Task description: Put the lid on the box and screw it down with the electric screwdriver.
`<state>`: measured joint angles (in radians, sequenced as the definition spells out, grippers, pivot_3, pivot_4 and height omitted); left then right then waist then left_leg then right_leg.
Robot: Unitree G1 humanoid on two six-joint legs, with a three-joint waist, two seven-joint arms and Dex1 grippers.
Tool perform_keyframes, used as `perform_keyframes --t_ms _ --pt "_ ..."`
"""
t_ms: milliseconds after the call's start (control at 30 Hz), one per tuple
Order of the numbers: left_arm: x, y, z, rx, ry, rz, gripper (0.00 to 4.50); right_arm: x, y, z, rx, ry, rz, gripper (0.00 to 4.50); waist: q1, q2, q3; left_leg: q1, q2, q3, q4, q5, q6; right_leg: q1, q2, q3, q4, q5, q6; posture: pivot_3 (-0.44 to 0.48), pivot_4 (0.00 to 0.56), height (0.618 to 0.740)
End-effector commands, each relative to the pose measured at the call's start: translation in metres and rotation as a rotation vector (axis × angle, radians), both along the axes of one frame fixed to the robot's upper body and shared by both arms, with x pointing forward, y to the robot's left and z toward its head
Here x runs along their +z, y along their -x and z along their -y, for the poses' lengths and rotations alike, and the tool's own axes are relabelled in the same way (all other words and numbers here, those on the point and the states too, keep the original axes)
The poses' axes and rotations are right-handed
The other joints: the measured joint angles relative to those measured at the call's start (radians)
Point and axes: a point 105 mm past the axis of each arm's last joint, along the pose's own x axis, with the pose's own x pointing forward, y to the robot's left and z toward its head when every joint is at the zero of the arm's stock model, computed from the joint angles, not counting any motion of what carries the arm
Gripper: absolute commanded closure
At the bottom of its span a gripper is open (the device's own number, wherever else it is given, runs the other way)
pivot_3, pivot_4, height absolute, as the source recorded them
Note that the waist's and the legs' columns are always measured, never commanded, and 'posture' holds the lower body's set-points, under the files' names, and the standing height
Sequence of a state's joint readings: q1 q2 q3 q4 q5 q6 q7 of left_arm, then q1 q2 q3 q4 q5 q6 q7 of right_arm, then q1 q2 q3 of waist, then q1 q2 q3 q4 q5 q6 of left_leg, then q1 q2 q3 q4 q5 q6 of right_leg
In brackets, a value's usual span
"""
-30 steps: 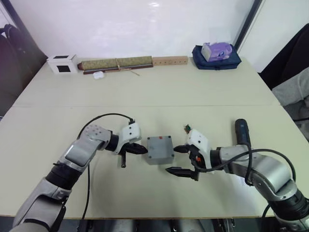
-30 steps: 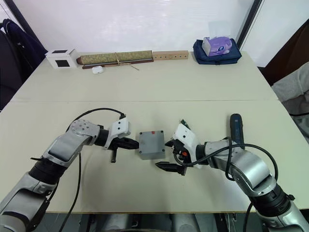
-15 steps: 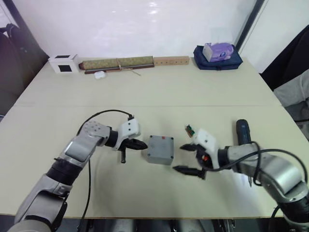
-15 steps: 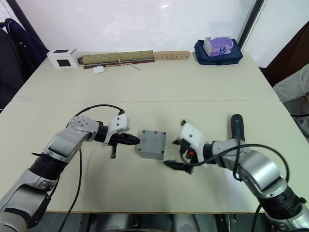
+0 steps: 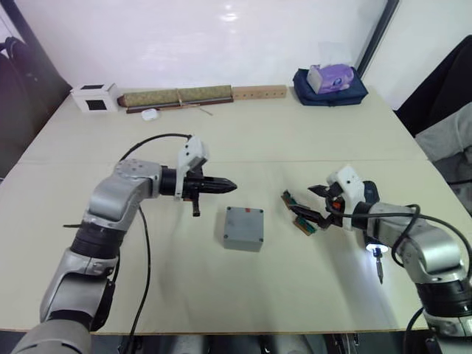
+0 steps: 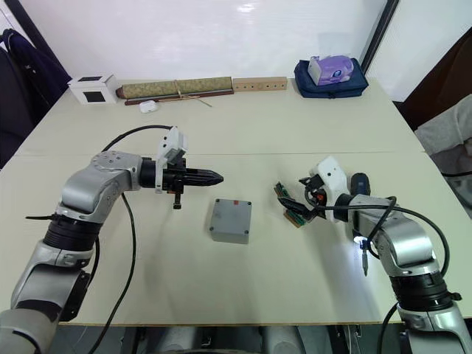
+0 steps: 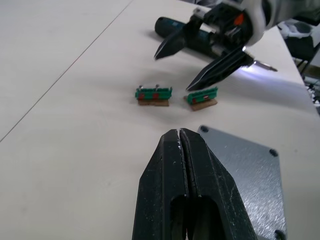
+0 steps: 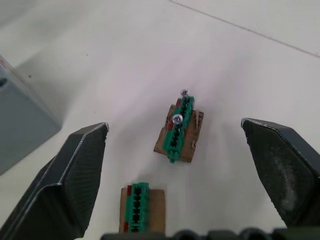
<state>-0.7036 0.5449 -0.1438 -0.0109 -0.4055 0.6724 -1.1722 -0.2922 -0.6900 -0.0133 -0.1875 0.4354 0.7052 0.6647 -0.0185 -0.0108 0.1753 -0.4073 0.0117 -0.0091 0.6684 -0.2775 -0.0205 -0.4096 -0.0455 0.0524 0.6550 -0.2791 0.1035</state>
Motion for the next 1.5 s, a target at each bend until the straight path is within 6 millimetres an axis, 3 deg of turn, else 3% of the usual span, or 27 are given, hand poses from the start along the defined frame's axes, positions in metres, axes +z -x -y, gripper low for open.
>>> perform_keyframes --t_ms 33,67,200,733,867,1167,1500 --pt "0.009 0.006 0.003 -0.019 0.014 0.031 4.5 0.01 -0.005 -0.002 0.004 -0.013 0.066 1.47 0.001 0.0 0.0 0.0 0.0 0.0 0.0 0.0 0.0 0.0 0.0 0.0 0.0 0.0 0.0 0.0 0.15 0.74" --pt "0.009 0.007 0.004 -0.02 0.014 0.03 4.5 0.01 -0.006 -0.002 0.003 -0.017 0.068 1.65 0.002 0.0 0.0 0.0 0.0 0.0 0.0 0.0 0.0 0.0 0.0 0.0 0.0 0.0 0.0 0.0 0.15 0.74" --pt "0.008 0.009 0.005 -0.025 0.01 0.028 4.5 0.008 -0.009 -0.002 -0.002 -0.018 0.069 3.18 0.004 0.0 0.0 0.0 0.0 0.0 0.0 0.0 0.0 0.0 0.0 0.0 0.0 0.0 0.0 0.0 0.15 0.74" --pt "-0.005 0.01 0.004 -0.04 -0.071 0.048 4.5 0.0 -0.017 -0.006 -0.018 -0.04 0.068 3.18 0.004 0.0 0.0 0.0 0.0 0.0 0.0 0.0 0.0 0.0 0.0 0.0 0.0 0.0 0.0 0.0 0.15 0.74" --pt "-0.006 0.01 0.004 -0.039 -0.071 0.048 4.5 0.001 -0.017 -0.006 -0.019 -0.037 0.071 4.38 0.004 0.0 0.0 0.0 0.0 0.0 0.0 0.0 0.0 0.0 0.0 0.0 0.0 0.0 0.0 0.0 0.15 0.74" --pt "-0.007 0.01 0.005 -0.033 -0.068 0.049 4.5 0.003 -0.017 -0.007 -0.01 -0.038 0.078 4.45 0.003 0.0 0.0 0.0 0.0 0.0 0.0 0.0 0.0 0.0 0.0 0.0 0.0 0.0 0.0 0.0 0.15 0.74" --pt "-0.011 0.008 -0.001 -0.017 -0.071 0.039 4.5 0.043 -0.013 -0.01 0.007 -0.085 0.183 4.45 0.003 0.0 0.0 0.0 0.0 0.0 0.0 0.0 0.0 0.0 0.0 0.0 0.0 0.0 0.0 0.0 0.15 0.74"
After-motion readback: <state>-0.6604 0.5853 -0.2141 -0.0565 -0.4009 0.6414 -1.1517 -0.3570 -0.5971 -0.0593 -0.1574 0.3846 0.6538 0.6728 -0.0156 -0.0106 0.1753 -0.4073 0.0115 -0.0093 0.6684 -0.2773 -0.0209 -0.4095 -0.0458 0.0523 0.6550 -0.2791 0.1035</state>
